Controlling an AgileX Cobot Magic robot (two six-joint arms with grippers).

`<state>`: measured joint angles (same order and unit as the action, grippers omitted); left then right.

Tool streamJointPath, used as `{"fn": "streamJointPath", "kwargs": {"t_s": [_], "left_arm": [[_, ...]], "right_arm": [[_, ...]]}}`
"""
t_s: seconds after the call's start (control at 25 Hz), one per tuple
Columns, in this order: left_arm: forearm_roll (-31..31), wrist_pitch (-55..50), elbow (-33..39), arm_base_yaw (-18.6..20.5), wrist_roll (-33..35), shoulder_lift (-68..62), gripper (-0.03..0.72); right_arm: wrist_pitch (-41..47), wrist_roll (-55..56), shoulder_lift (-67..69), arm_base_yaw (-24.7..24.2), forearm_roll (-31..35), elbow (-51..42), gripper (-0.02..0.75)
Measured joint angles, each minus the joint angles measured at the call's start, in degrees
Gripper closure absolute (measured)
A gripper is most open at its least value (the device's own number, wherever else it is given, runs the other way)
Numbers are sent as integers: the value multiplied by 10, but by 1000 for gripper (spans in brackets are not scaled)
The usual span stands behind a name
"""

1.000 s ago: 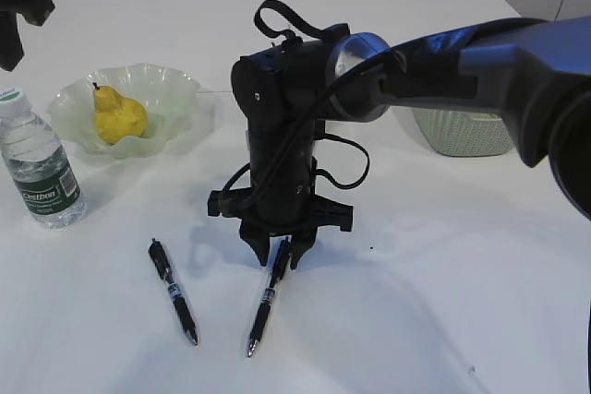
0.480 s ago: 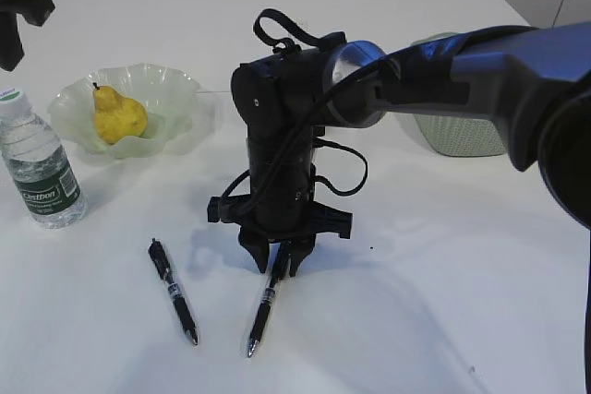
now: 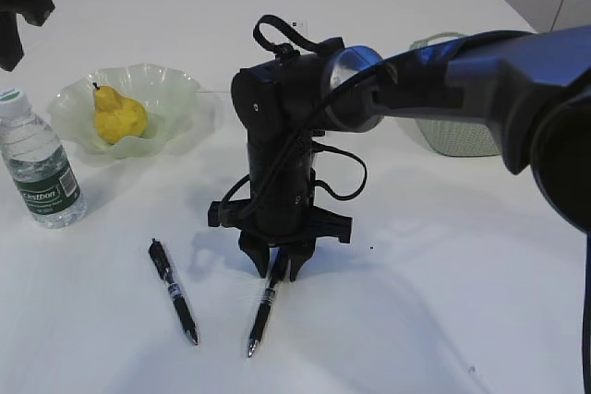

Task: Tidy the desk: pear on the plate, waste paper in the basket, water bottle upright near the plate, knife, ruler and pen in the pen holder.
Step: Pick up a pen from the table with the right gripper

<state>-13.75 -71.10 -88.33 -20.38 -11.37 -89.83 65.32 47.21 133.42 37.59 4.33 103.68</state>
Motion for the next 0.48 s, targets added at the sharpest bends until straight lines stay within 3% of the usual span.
{"fn": "streamJointPath", "kwargs": {"t_s": [0.48], "left_arm": [[-2,0,0,0,0,0,546]], "right_arm": [[1,0,4,0,6,2,448]]}}
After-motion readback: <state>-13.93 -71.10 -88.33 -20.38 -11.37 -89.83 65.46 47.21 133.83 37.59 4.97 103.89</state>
